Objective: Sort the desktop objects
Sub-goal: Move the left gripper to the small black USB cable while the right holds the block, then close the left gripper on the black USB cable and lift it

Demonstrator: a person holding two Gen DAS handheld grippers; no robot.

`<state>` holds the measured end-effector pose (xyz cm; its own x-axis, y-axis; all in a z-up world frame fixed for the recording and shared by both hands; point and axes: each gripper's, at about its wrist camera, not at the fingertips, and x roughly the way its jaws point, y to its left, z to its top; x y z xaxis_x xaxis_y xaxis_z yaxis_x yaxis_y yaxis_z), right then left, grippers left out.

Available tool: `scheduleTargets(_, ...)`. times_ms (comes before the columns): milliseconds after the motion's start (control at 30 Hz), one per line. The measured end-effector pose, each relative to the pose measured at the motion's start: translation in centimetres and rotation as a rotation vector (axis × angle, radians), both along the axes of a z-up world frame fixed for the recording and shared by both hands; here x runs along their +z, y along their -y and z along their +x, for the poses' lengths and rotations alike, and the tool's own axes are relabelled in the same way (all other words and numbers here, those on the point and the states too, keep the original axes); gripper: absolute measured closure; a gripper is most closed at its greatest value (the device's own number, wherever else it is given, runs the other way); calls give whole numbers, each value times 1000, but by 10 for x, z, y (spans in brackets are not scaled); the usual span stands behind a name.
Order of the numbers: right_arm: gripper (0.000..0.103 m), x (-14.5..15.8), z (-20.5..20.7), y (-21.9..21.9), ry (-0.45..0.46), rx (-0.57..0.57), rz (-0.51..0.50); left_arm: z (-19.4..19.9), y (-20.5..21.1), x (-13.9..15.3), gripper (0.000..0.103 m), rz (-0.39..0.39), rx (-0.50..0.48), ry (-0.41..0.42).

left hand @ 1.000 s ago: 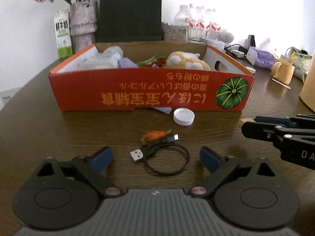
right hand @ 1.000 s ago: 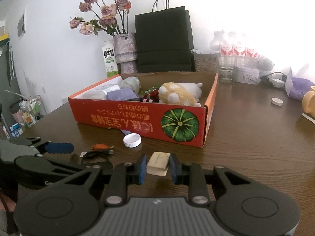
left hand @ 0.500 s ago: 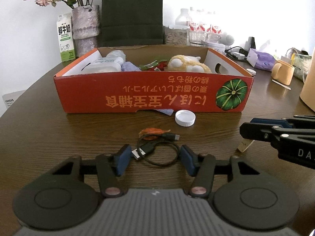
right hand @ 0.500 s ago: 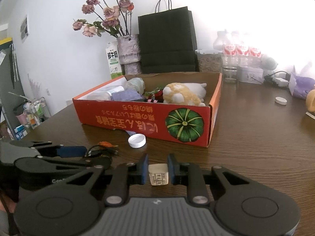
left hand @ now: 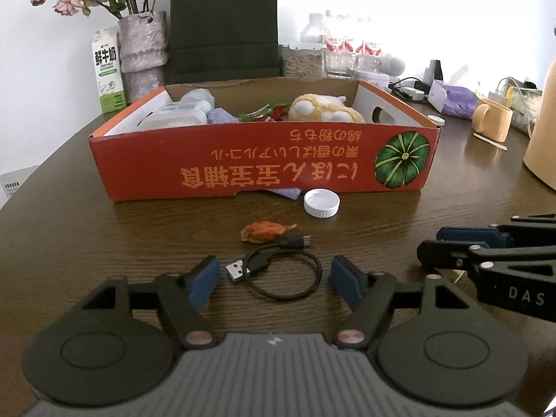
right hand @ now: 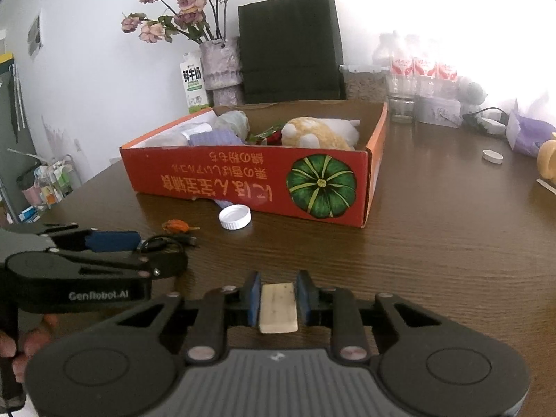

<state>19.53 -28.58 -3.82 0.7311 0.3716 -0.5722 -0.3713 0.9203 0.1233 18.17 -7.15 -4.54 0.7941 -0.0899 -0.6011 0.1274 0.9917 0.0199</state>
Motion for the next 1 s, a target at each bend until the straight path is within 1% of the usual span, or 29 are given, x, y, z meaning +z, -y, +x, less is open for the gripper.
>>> scheduleTargets(33, 81, 0, 0, -1, 3, 3, -6, 0, 0, 0, 31, -1, -3, 0)
scheduleTargets(100, 81, 0, -1, -1, 5, 6, -10, -1, -1, 0, 44, -4, -15, 5)
scheduleTargets(133, 83, 0, -1, -2, 5, 6, -13, -1, 0, 1, 46, -4, -23, 4)
scheduleTargets(200, 83, 1, -1, -2, 5, 5, -9, -2, 0, 2, 54, -4, -30, 6)
scheduleTargets(333, 83, 4, -4, -2, 16, 4, -2, -3, -2, 3, 60, -17, -32, 8)
scheduleTargets(367, 83, 5, -4, -1, 19, 3, -1, -3, -3, 3, 66, -22, -30, 9)
scheduleTargets(400, 83, 7, -5, -1, 23, 1, 0, -4, -4, 4, 77, -28, -29, 13)
scheduleTargets(433, 83, 8, -5, -1, 27, 0, 2, -4, -6, 5, 77, -35, -28, 15)
scheduleTargets(500, 83, 11, -6, 0, 33, -1, 2, -5, -7, 7, 84, -39, -33, 20)
scheduleTargets(633, 84, 13, -7, -2, 40, -2, 1, -5, -9, 6, 85, -45, -38, 14)
scheduleTargets(733, 84, 14, -8, -2, 42, -3, -1, -3, -10, 6, 80, -49, -30, 12)
scheduleTargets(800, 84, 13, -8, -2, 41, -3, 0, 2, -10, 6, 73, -57, -19, 10)
scheduleTargets(900, 84, 13, -8, -3, 38, -1, 0, 10, -12, 3, 73, -62, 0, -1)
scheduleTargets(967, 84, 13, -9, -4, 40, 3, -7, 12, -12, 3, 74, -66, 0, -1)
scheduleTargets(1000, 83, 13, -9, -5, 38, 5, -9, 12, -12, 3, 82, -63, -1, 0)
